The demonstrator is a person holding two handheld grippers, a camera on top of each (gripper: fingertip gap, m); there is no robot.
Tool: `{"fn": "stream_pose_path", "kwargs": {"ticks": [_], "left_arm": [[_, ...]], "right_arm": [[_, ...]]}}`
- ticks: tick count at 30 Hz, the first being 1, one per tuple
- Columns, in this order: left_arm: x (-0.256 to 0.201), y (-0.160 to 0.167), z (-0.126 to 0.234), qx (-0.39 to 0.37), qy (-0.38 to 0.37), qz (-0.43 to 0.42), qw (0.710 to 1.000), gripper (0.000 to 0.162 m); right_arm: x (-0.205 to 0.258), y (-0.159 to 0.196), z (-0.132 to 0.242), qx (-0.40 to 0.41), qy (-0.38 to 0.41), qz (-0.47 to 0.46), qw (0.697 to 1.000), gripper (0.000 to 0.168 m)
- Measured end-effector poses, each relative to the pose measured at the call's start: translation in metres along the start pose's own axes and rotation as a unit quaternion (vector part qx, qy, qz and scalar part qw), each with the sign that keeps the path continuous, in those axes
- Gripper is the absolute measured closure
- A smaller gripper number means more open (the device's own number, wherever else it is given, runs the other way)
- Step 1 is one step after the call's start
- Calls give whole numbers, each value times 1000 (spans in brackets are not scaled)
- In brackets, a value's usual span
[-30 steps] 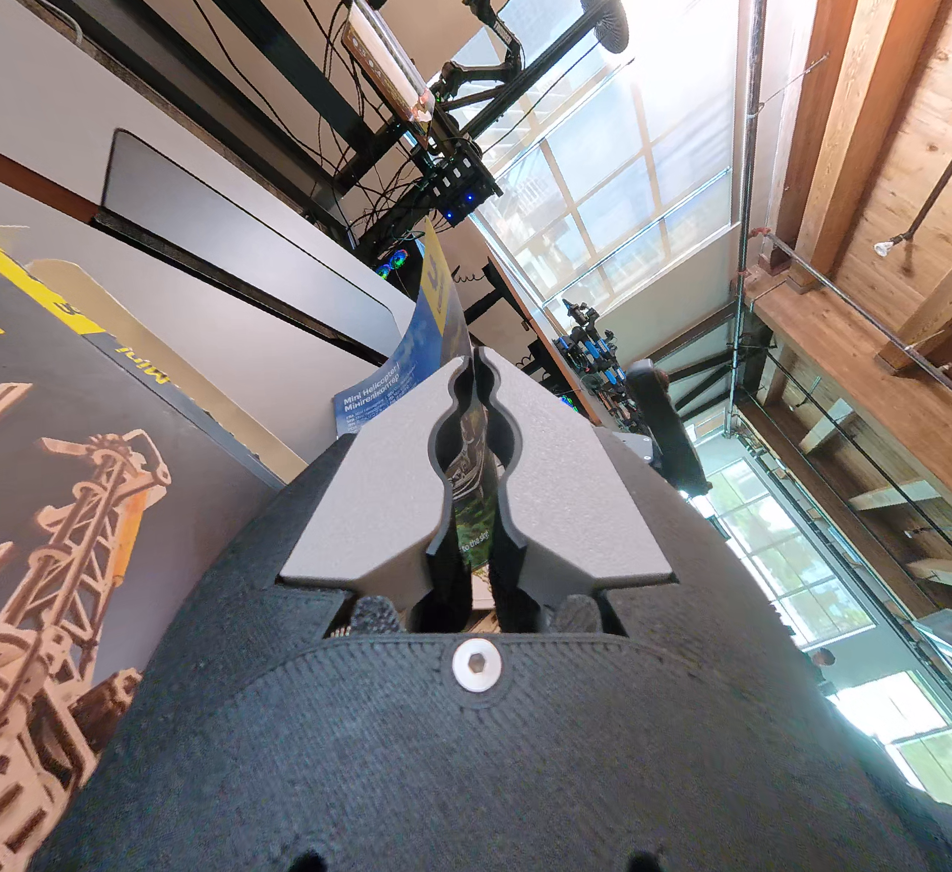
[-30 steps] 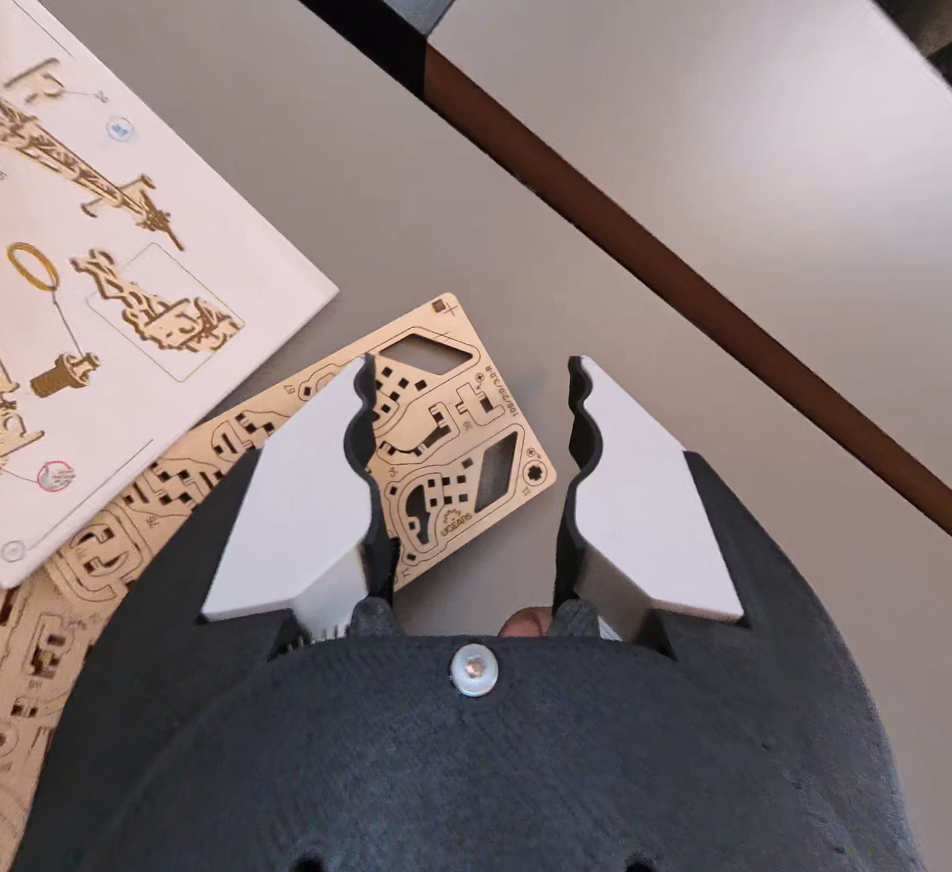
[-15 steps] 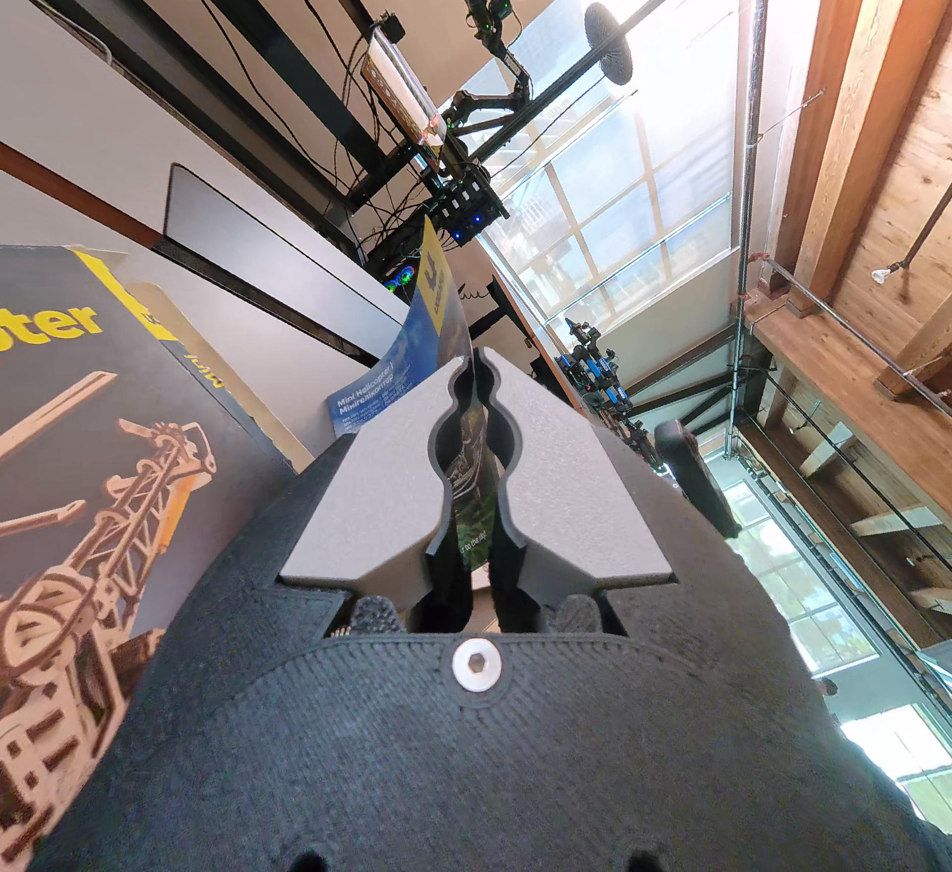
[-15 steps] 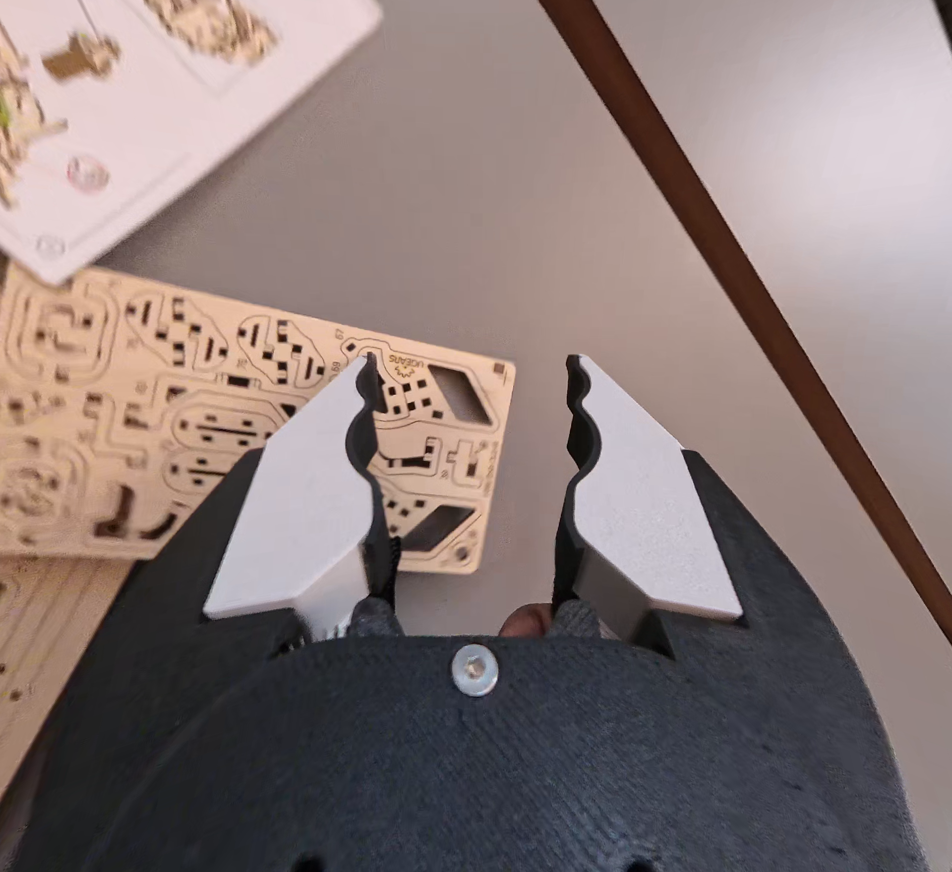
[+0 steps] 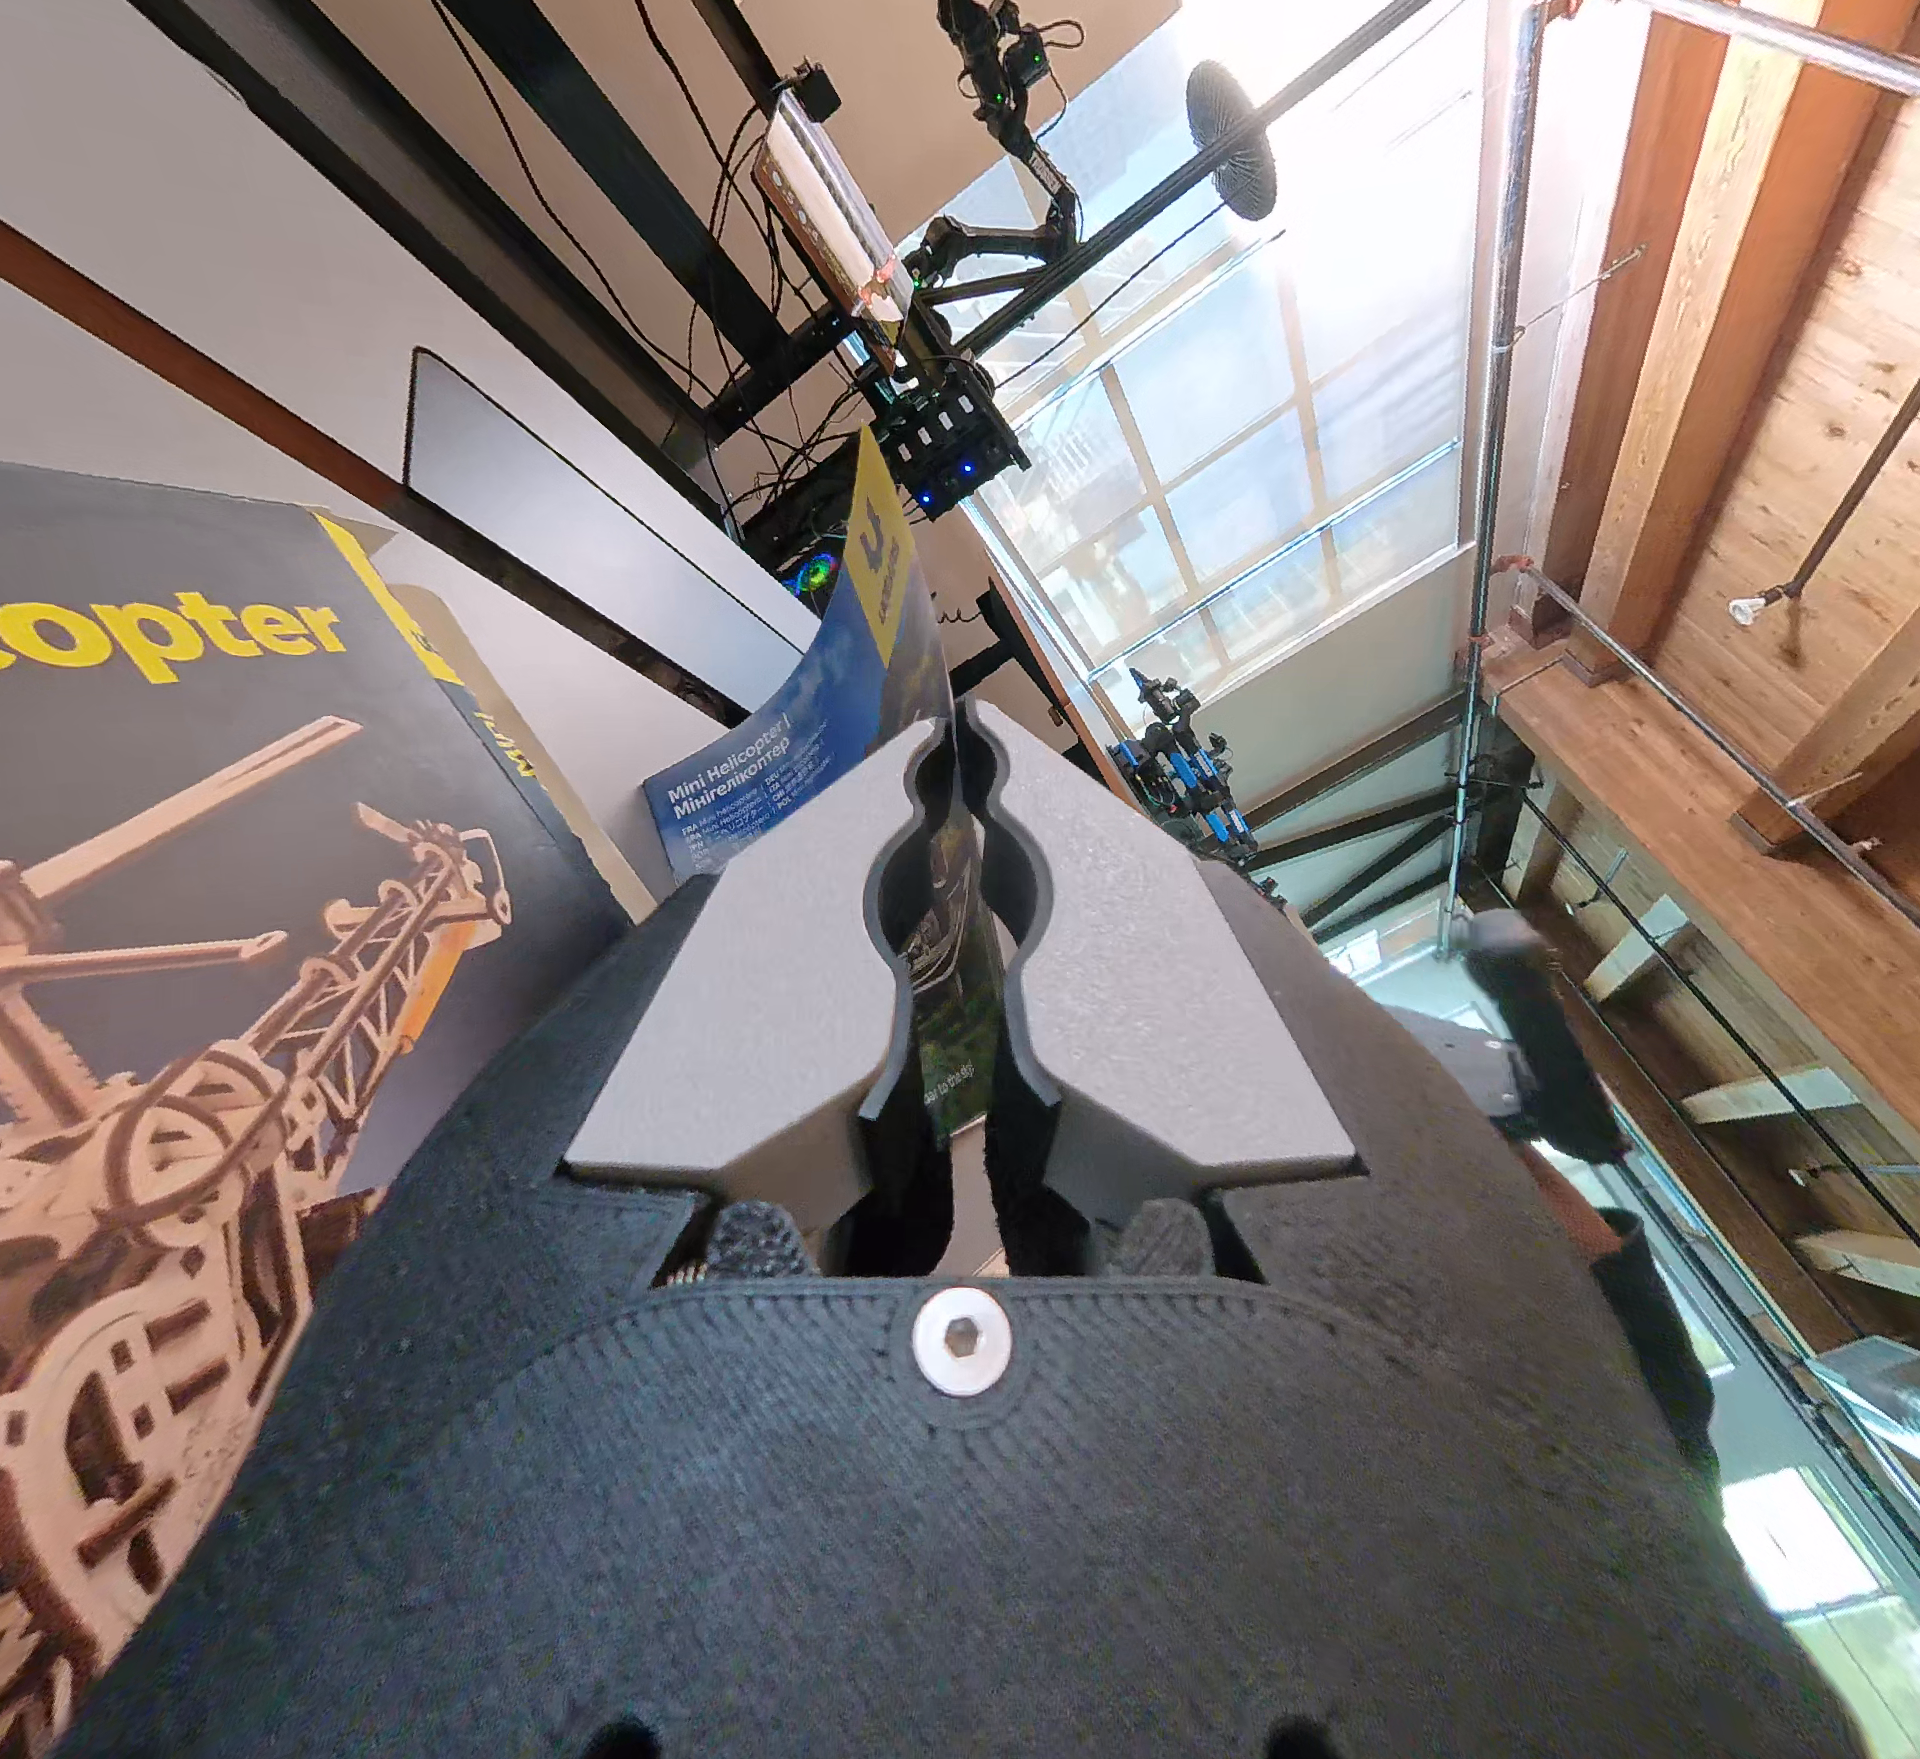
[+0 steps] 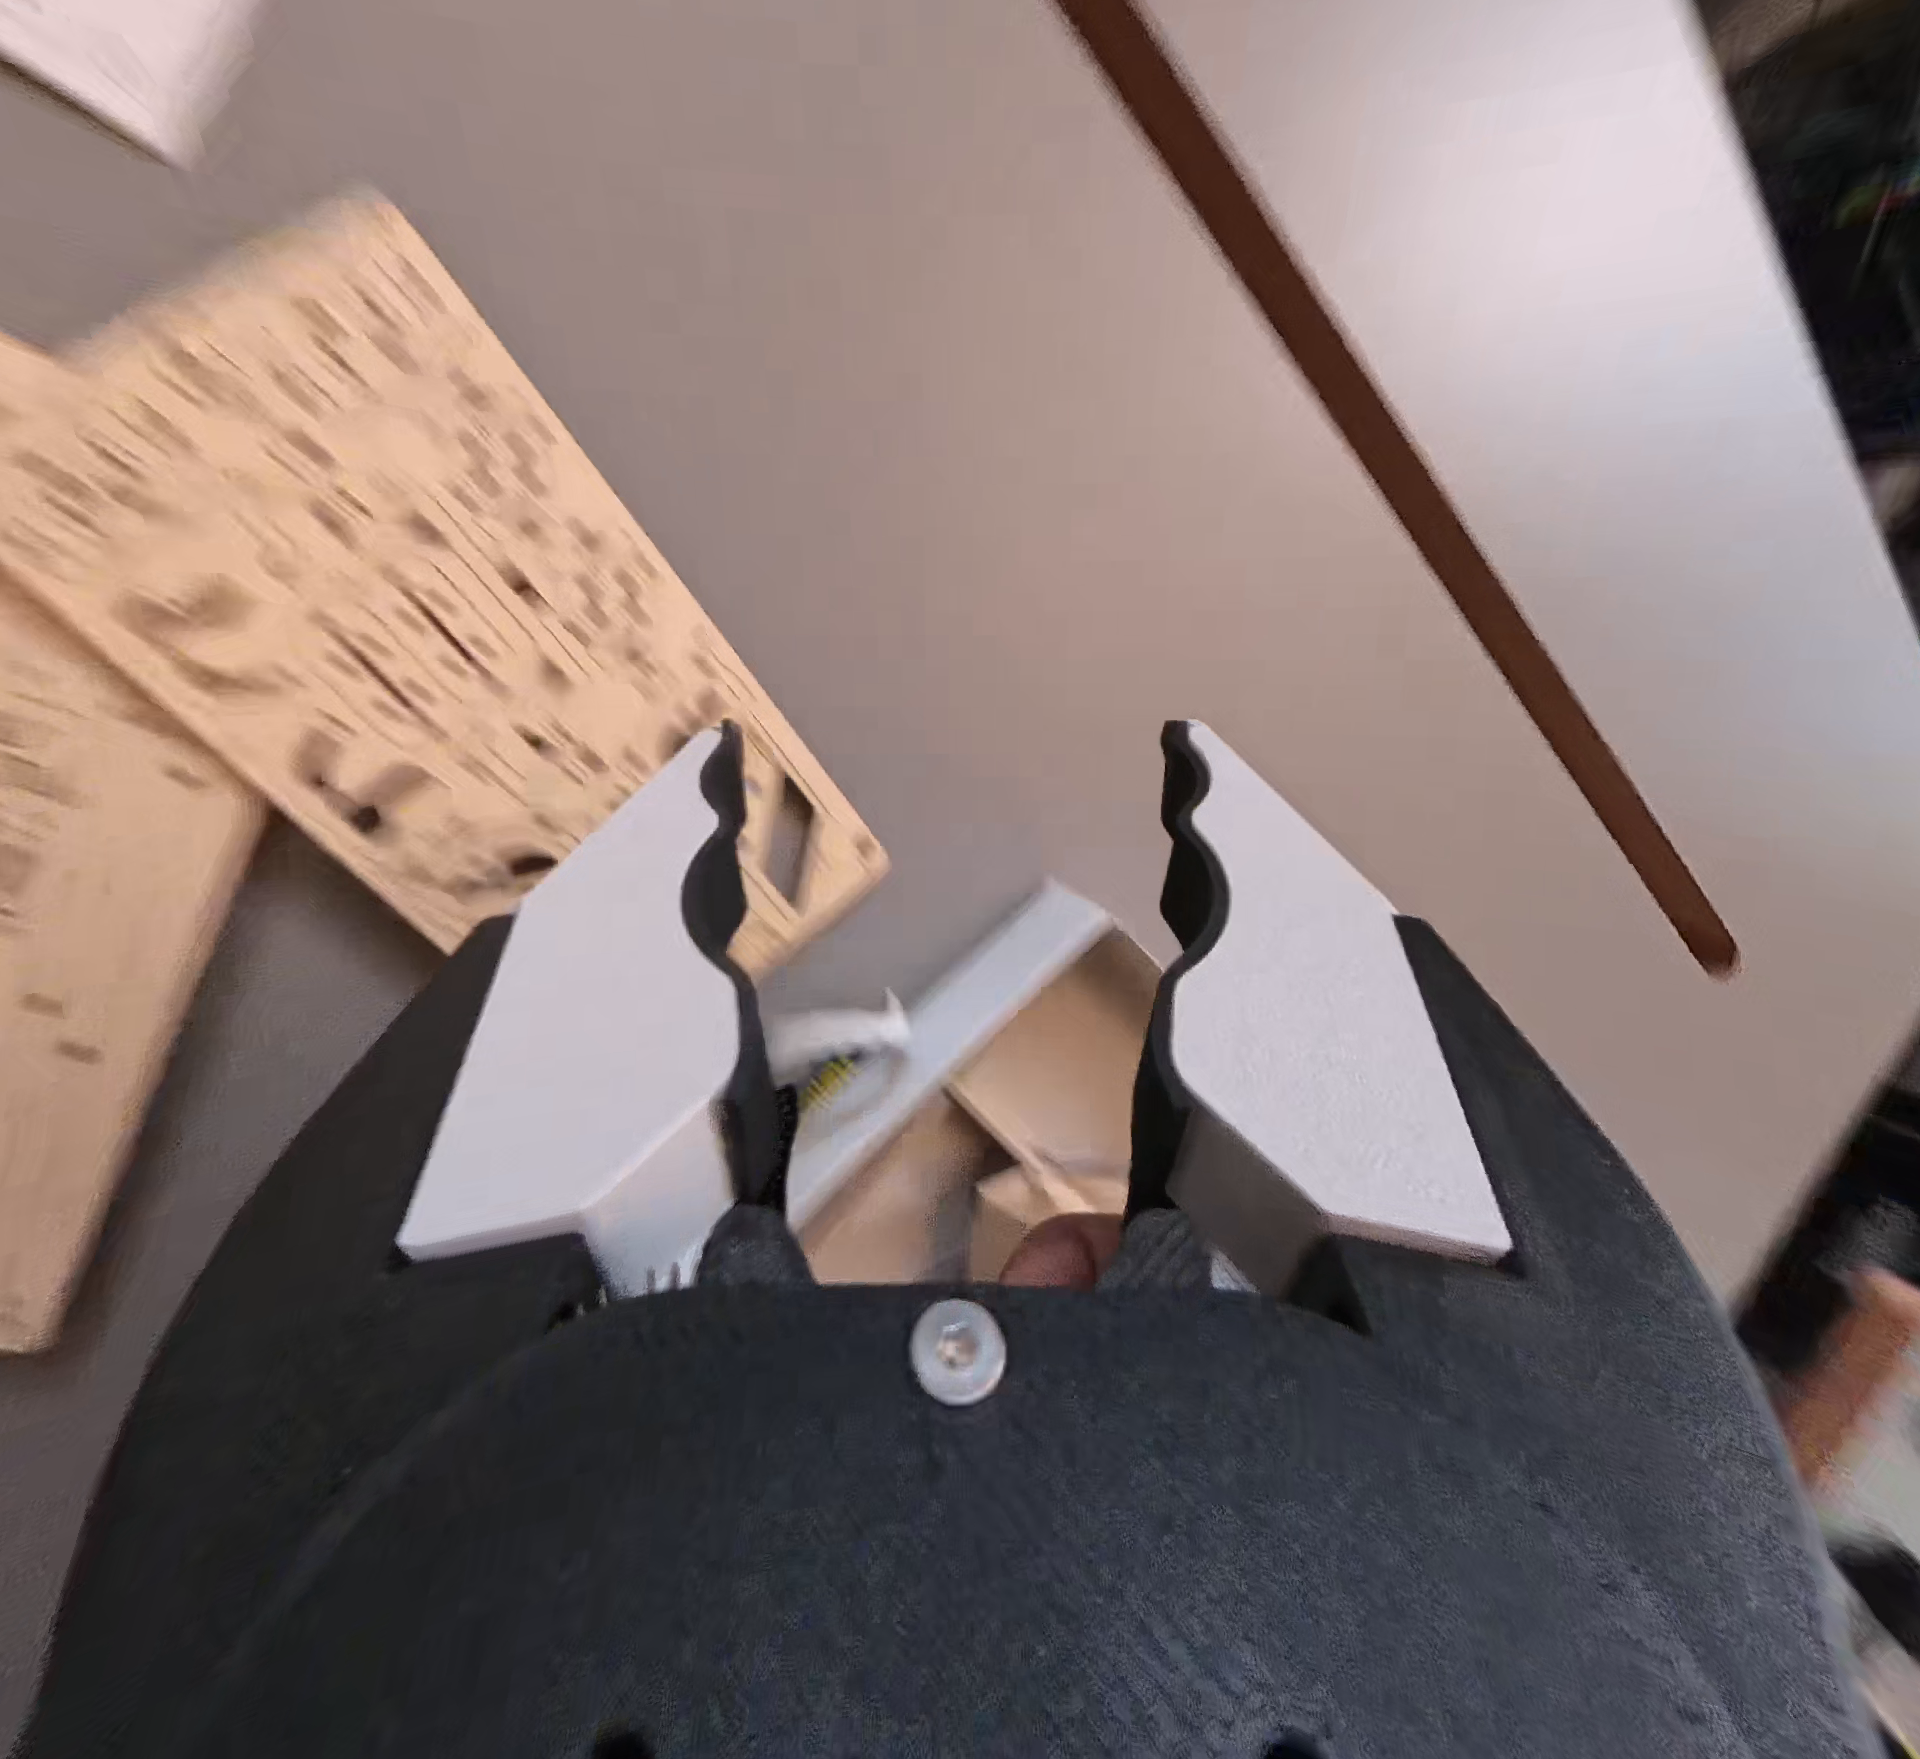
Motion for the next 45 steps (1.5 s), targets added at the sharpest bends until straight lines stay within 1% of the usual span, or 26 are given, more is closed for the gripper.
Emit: {"fn": "stream_pose_path", "kwargs": {"ticks": [2,3,4,6,7,8,9,10,13,20,24,27,32,38,45], "left_arm": [[-1,2,-1,2,3,4,1000,162],[-1,3,-2,4,6,6,1000,162],[-3,5,-4,6,9,7,1000,161],[-6,9,-6,12,14,7,1000,162],[-8,11,-7,16,18,8,1000,162],[-10,14,-9,21,23,9,999,162],[-13,16,-10,25,29,11,999,162],[-16,19,-12,29,35,12,999,162],[-23,27,-17,48,49,11,998,162],[-26,39,-19,88,76,19,993,162],[-29,41,-19,92,93,36,991,161],[-32,45,-20,97,104,46,989,161],[-37,51,-22,105,114,49,987,160],[-42,52,-23,106,129,56,984,159],[-50,53,-25,98,163,86,978,155]], "right_arm": [[32,-50,15,-118,-59,-35,991,88],[56,-80,24,-188,-103,-50,975,89],[82,-109,34,-257,-147,-56,953,88],[131,-156,58,-376,-224,-73,896,87],[152,-173,66,-408,-264,-91,869,87],[171,-185,72,-424,-304,-108,847,87],[186,-195,73,-429,-328,-122,833,87],[196,-202,70,-429,-335,-128,829,86],[215,-210,53,-405,-343,-124,838,82],[218,-211,41,-388,-394,-153,820,79],[219,-207,40,-378,-407,-142,819,78],[218,-205,39,-382,-405,-145,818,78],[222,-203,36,-385,-383,-122,831,77],[223,-203,37,-396,-369,-109,834,78],[223,-204,40,-404,-362,-99,834,79]]}}
Point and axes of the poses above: each gripper's, where its closed fingertips meet, z back along the fingers, y out of its underside, x = y × z across the jaws, the point moved 1 cm from there along z, back along the fingers, and after that the axes turned 3 degrees about y, right-handed, at the moved point
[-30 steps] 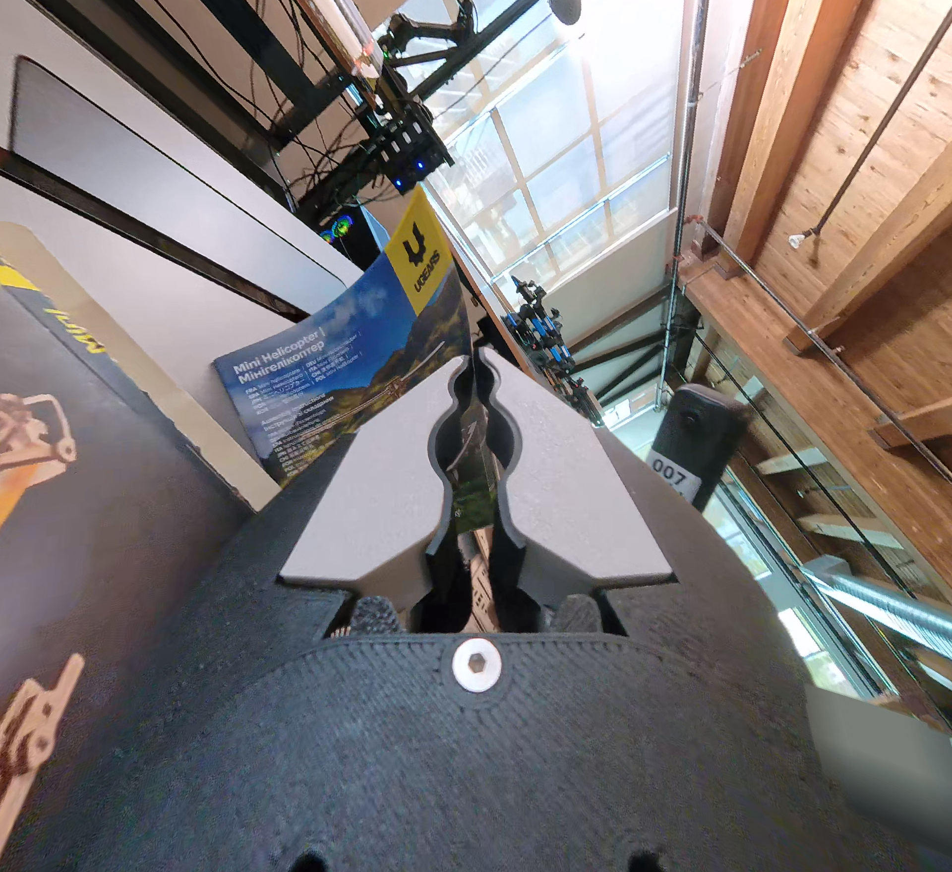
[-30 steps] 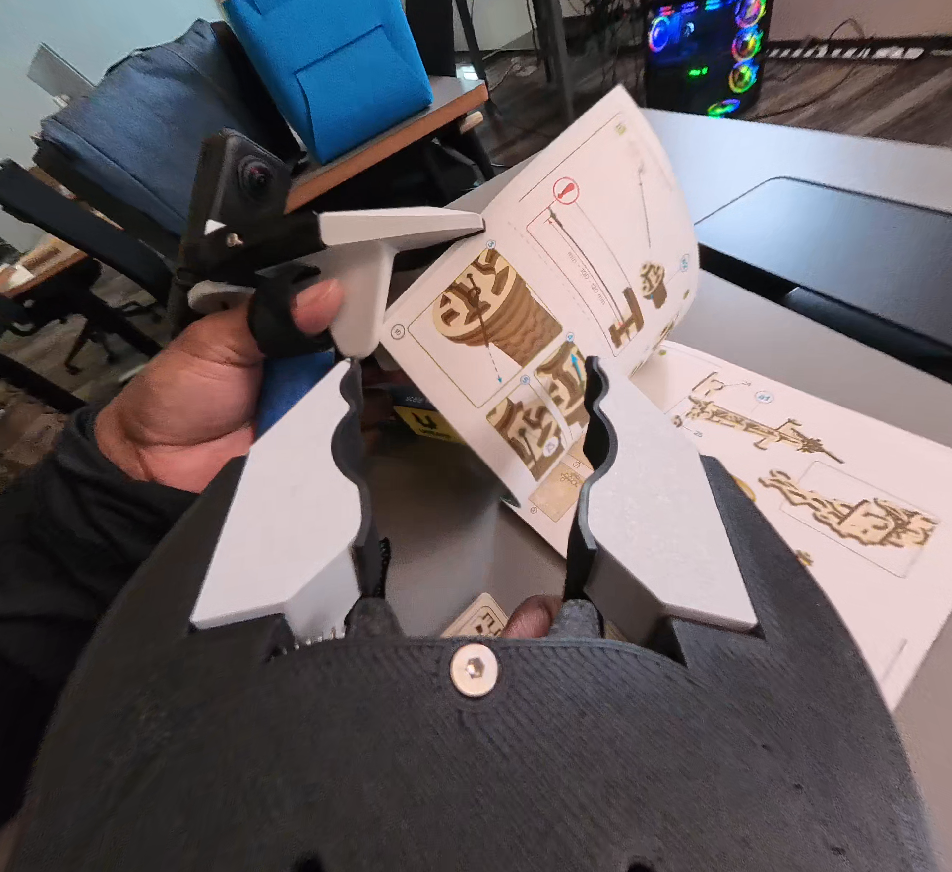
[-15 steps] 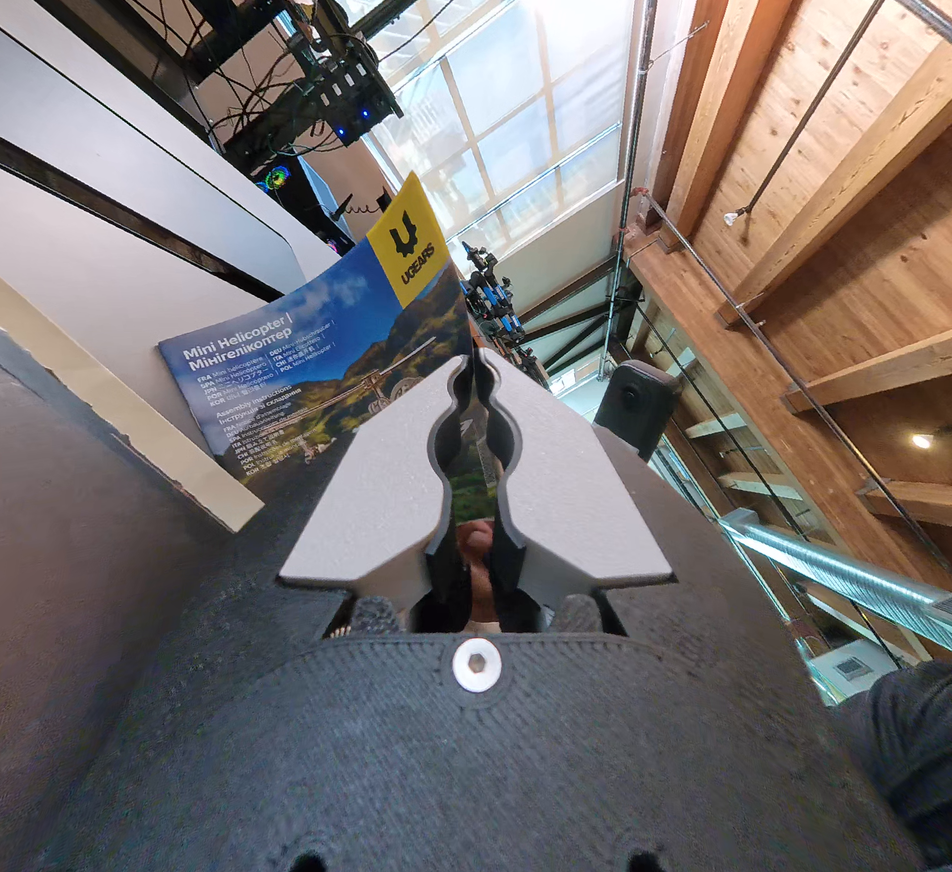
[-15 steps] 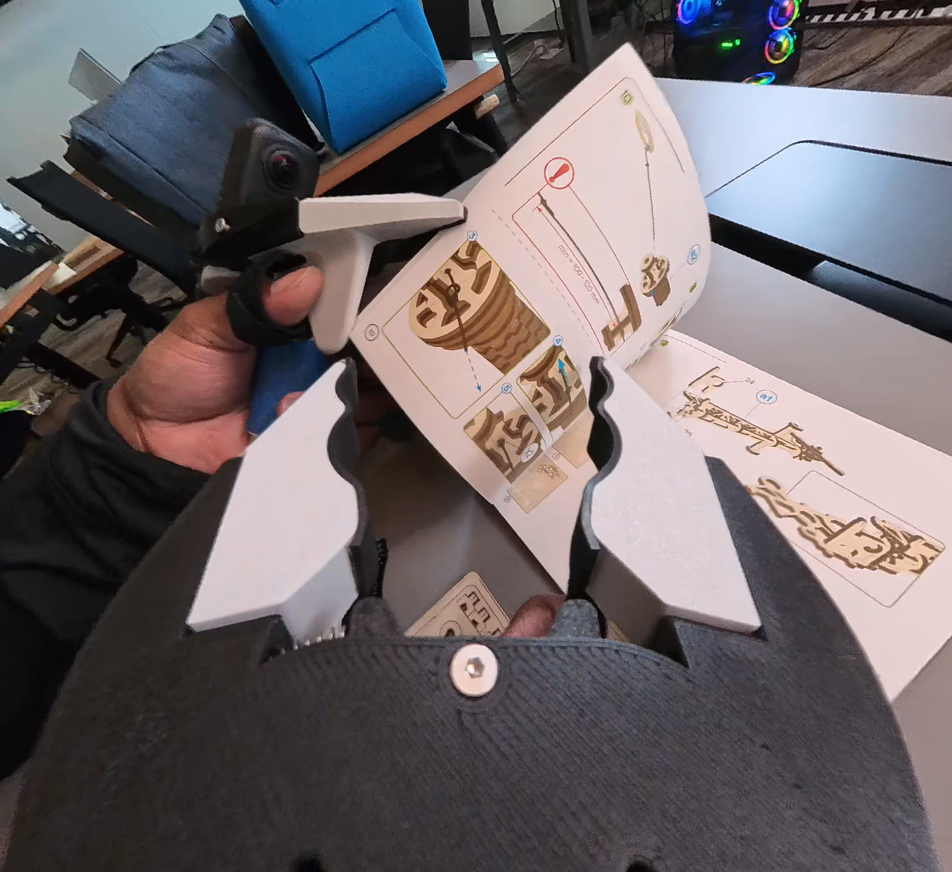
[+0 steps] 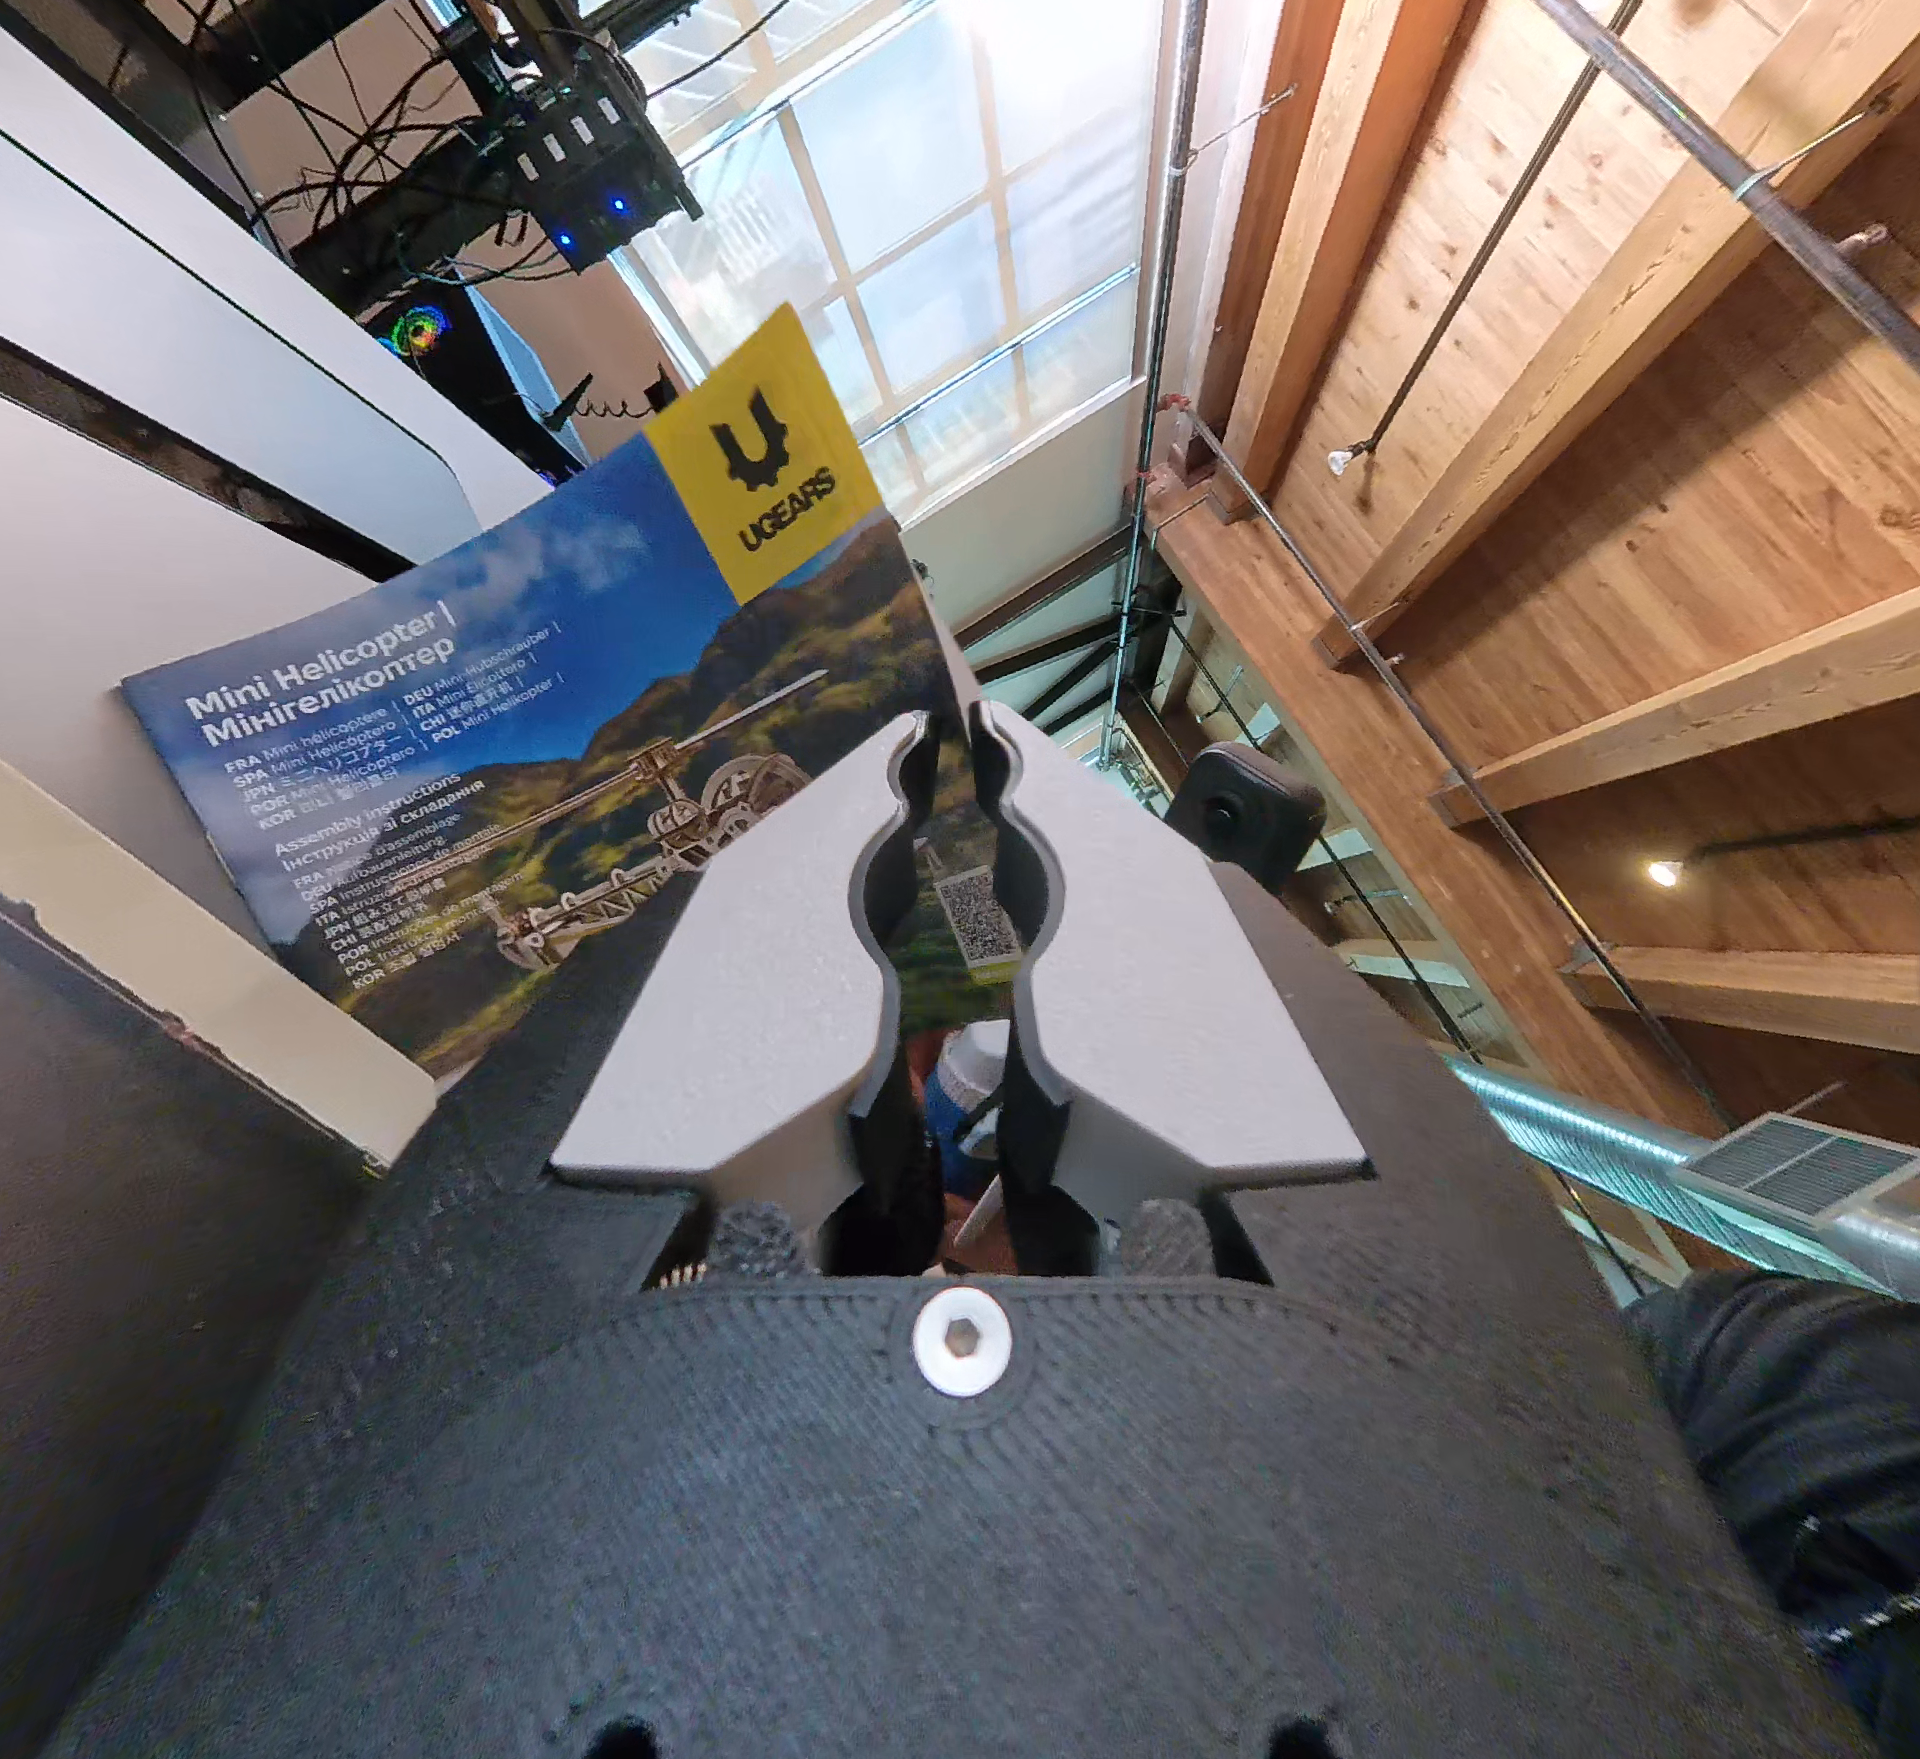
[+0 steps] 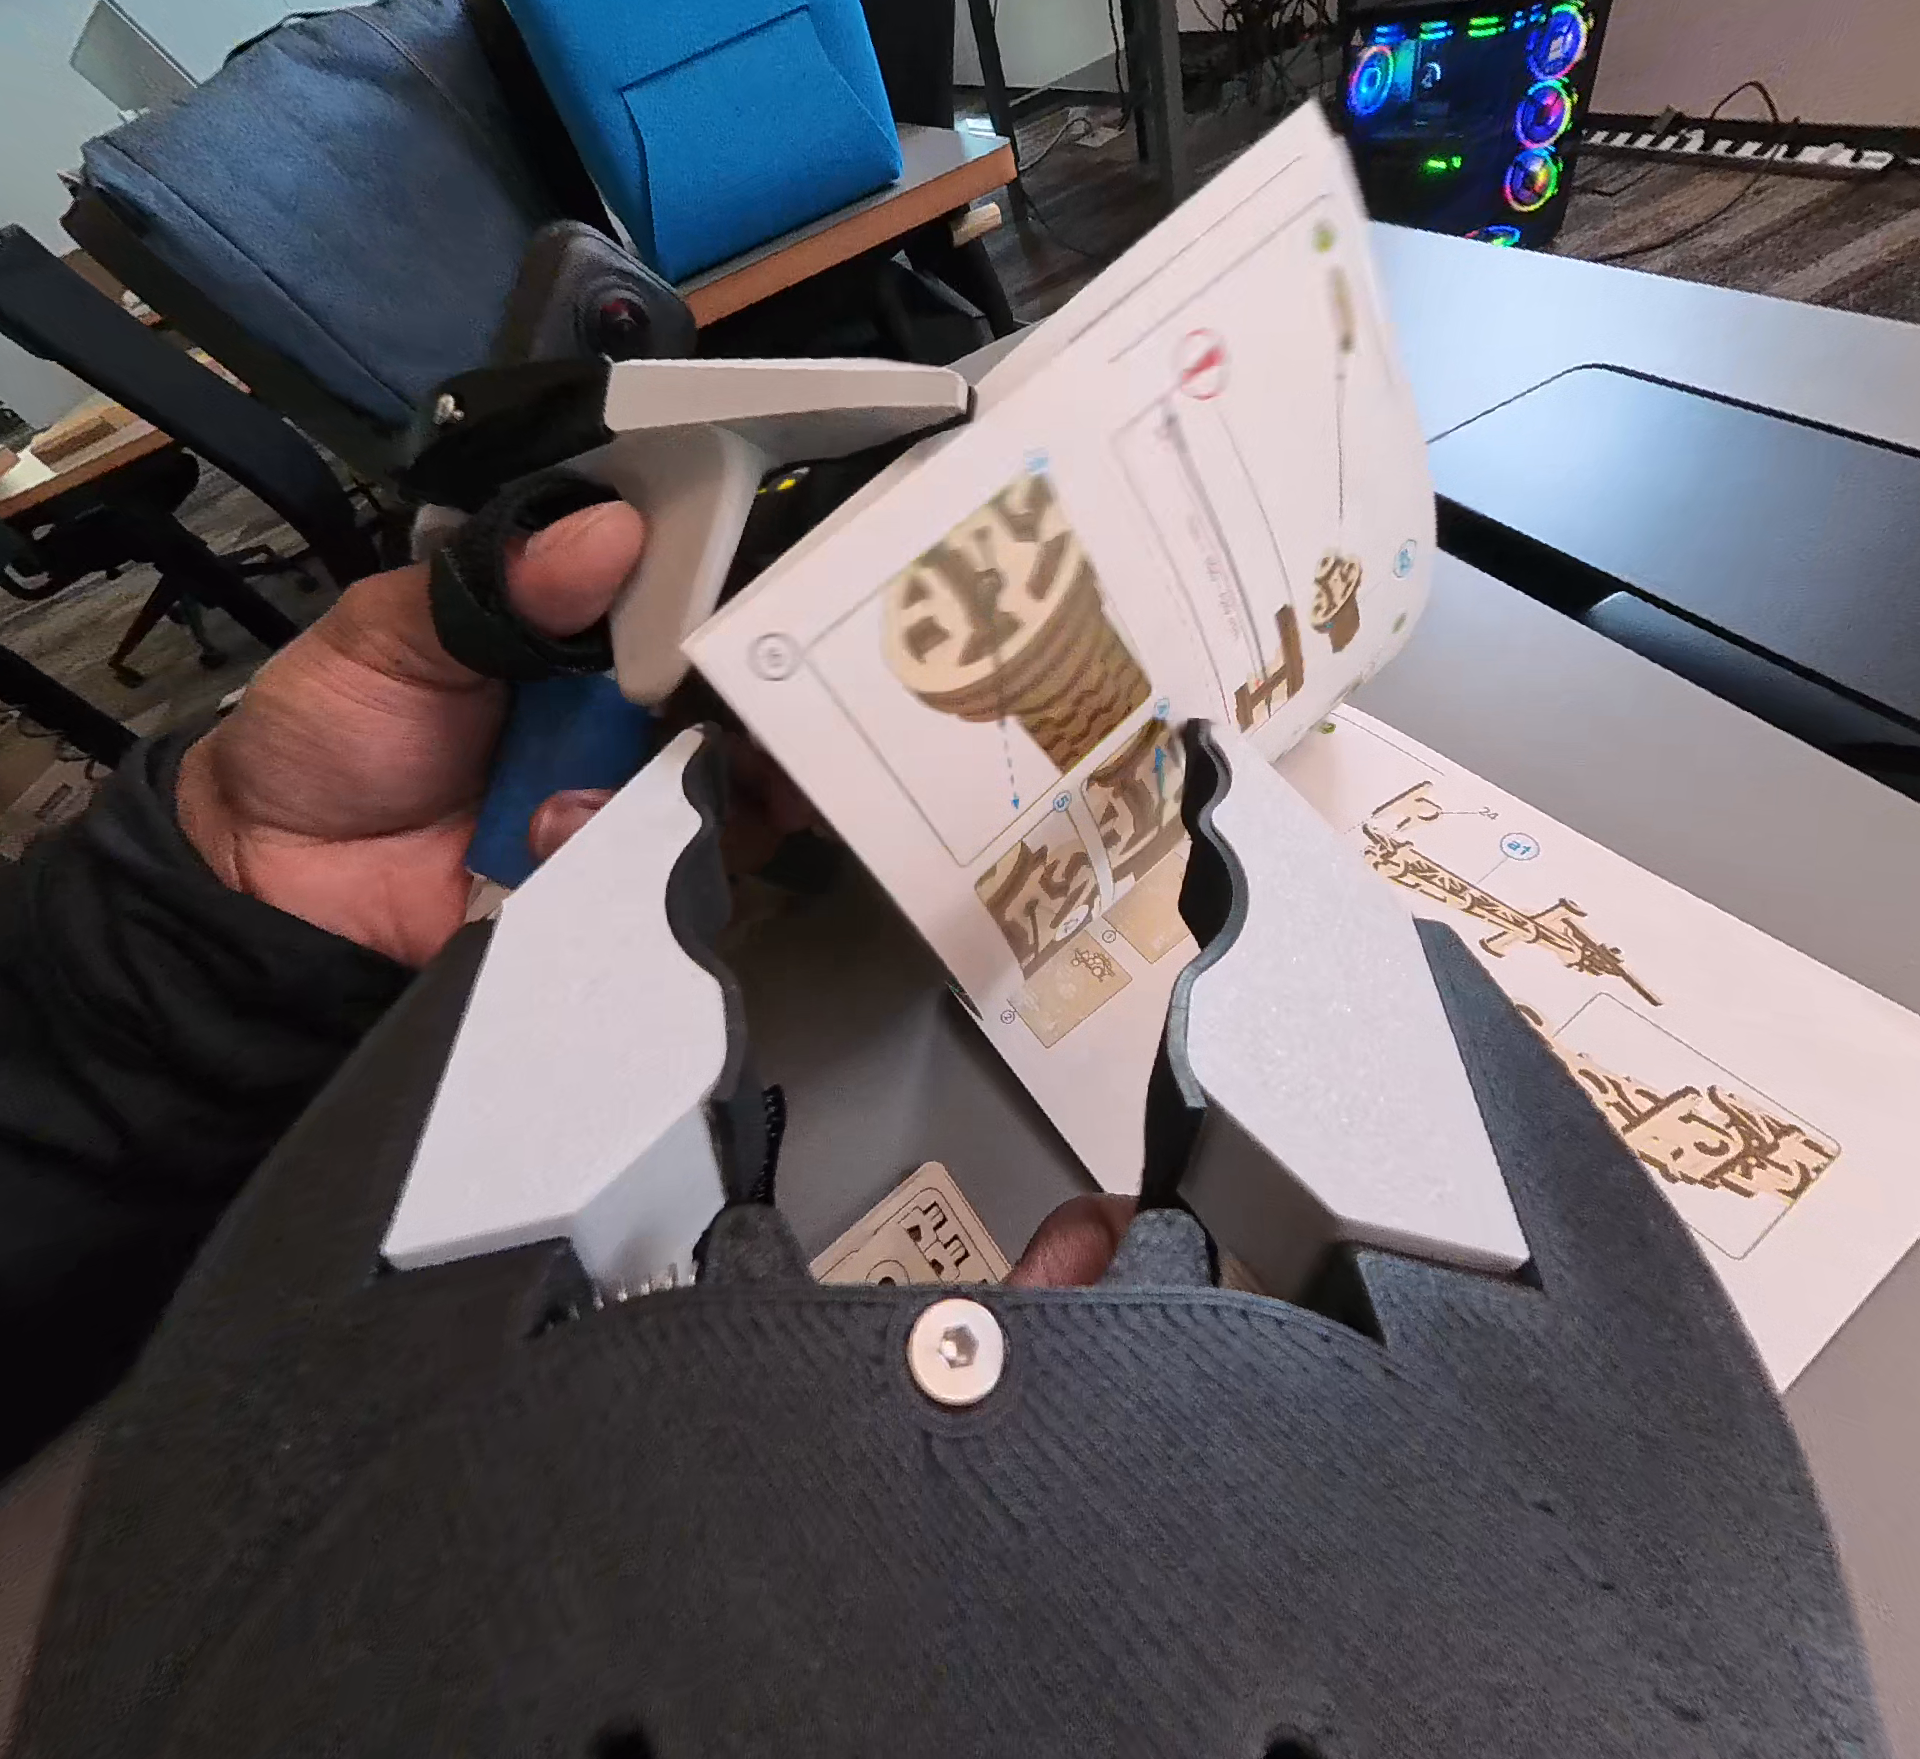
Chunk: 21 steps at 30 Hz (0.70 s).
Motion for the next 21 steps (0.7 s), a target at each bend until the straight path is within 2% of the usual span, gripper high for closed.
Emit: {"fn": "stream_pose_path", "kwargs": {"ticks": [7,14,21], "left_arm": [[0,2,-2,3,0,2,1000,154],[0,4,-2,21,-14,-5,1000,136],[-1,3,0,27,-17,-7,999,135]], "right_arm": [[1,0,0,3,7,18,1000,80],[10,-8,2,-16,13,75,997,82],[24,-9,1,-23,0,118,993,84]]}}
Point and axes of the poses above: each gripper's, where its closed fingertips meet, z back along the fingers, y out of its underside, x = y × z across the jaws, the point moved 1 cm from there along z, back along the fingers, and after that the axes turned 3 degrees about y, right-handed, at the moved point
